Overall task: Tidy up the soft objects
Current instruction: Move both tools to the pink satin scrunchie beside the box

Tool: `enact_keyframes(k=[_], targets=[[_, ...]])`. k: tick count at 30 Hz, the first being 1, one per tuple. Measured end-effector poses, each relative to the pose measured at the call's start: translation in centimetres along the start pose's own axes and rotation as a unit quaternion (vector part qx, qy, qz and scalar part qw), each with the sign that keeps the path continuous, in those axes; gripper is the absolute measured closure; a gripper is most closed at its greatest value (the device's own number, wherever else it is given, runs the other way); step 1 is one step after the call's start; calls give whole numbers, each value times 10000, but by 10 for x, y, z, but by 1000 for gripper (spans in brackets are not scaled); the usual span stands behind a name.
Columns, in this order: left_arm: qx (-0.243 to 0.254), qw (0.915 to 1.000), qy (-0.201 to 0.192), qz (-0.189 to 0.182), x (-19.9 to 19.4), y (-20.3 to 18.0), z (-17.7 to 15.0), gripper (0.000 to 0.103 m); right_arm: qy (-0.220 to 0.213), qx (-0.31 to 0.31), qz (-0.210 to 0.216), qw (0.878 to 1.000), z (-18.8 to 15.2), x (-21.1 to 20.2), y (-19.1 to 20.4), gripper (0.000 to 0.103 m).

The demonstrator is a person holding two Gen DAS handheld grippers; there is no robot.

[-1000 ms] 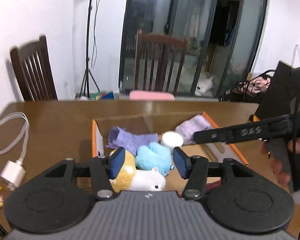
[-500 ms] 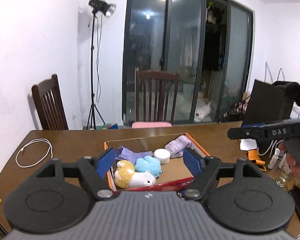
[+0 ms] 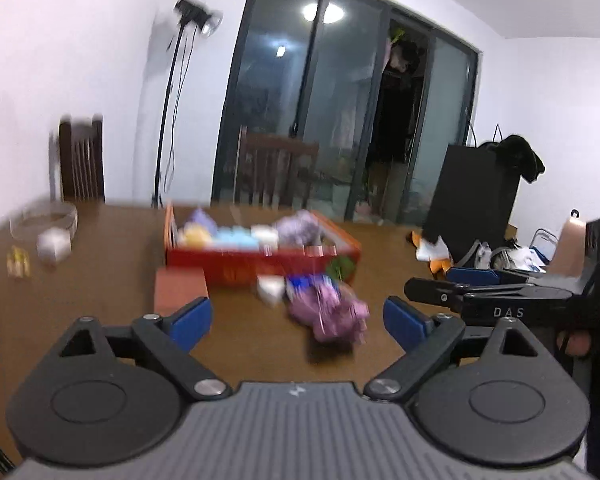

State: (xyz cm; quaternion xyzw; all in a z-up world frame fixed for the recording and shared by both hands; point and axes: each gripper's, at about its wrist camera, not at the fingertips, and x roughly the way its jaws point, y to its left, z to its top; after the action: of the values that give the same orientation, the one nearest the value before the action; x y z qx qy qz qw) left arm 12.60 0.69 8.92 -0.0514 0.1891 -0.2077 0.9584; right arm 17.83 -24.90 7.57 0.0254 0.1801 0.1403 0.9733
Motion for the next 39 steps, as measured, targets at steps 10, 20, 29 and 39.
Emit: enact_keyframes(k=[10, 20, 29, 39], targets=[[47, 9976, 590, 365, 48, 15, -19, 9, 446, 170, -233, 9986, -37, 25, -1, 14], [-58, 9938, 957, 565, 89, 32, -26, 9, 679, 322, -256, 9968, -29, 99, -12, 39], [-159, 9924, 1090, 551, 103, 41, -24, 9, 1222, -1024, 692, 9848, -37, 93, 4, 76], [-712, 9928, 953, -116, 148, 28, -1, 19, 654, 223, 236, 9973, -32, 43, -48, 45]])
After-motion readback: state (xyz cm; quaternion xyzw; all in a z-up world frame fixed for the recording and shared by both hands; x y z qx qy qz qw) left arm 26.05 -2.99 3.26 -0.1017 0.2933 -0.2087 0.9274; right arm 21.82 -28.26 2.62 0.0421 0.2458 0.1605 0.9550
